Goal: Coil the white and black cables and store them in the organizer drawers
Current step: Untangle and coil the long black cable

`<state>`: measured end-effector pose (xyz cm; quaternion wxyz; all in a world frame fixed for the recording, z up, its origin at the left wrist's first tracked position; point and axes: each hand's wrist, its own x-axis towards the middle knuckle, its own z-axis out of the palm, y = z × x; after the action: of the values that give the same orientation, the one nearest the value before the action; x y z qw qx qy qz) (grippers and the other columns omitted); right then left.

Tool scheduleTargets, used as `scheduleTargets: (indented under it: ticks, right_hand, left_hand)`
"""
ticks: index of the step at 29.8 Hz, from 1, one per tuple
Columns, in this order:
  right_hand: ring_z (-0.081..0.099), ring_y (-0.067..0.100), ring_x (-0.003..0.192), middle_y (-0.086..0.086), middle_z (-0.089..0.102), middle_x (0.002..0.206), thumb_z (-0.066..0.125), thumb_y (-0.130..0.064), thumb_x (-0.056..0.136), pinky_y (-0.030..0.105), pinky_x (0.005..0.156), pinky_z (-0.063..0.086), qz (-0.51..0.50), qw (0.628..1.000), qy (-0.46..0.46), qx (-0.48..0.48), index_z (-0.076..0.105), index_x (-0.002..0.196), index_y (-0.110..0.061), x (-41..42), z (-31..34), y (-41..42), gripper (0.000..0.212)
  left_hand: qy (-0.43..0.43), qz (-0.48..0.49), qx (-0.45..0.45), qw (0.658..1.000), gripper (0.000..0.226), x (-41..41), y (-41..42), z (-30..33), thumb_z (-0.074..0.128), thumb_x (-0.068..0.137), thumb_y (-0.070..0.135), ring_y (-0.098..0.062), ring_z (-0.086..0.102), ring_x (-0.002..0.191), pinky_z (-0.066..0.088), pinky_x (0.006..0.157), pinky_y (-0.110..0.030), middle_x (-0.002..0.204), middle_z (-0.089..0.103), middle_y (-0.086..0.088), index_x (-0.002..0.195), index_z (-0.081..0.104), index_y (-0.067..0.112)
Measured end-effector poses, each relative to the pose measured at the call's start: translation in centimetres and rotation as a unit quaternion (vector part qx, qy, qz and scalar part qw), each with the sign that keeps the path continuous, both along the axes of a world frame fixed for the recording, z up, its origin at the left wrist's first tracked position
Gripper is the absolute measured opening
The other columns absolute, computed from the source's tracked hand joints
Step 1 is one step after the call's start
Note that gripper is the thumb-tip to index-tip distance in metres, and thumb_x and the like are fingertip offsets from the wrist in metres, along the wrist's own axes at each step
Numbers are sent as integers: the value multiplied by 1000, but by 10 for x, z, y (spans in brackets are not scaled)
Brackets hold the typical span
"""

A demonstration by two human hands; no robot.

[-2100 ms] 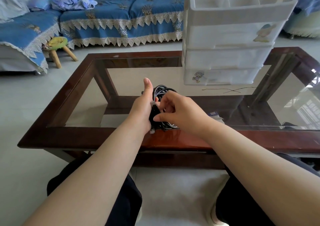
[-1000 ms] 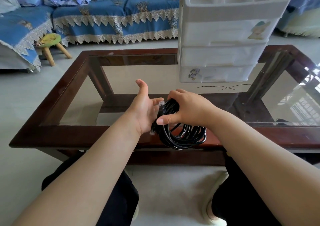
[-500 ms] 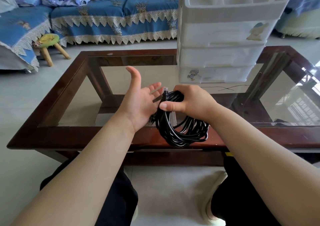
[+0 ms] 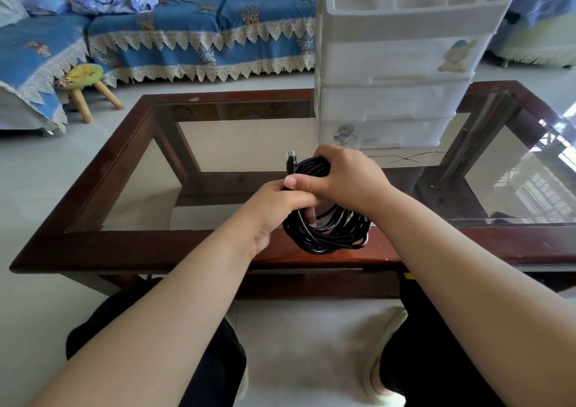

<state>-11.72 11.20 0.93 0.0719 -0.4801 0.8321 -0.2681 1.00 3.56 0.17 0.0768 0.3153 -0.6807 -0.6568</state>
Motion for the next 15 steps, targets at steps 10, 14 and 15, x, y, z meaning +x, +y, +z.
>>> scheduleTargets:
  ticks: [10, 14, 15]
  right_hand:
    - [63, 25, 110, 15, 63, 121, 78, -48, 69, 43, 99, 47, 65, 819, -568, -44, 52, 126, -7, -24, -10, 19, 74]
    - [60, 22, 90, 8, 60, 87, 72, -27, 74, 39, 101, 43, 50, 711, -689, -129, 59, 96, -4, -11, -17, 17, 34]
    - [58, 20, 82, 7, 57, 80, 70, -23, 76, 39, 100, 43, 41, 689, -707, -153, 57, 90, -5, -9, -18, 16, 26]
  left_hand:
    - [123, 137, 86, 979, 32, -5, -14, 6, 57, 87, 3, -13, 47, 47, 47, 75, -37, 46, 44, 2, 56, 52, 13]
    - [147, 120, 159, 969, 33, -3, -14, 8, 53, 89, 4, -12, 42, 49, 47, 80, -35, 47, 39, 4, 58, 49, 15]
    - [141, 116, 164, 969, 31, -3, -13, 7, 53, 89, 5, -12, 42, 49, 47, 81, -35, 48, 40, 4, 60, 47, 15]
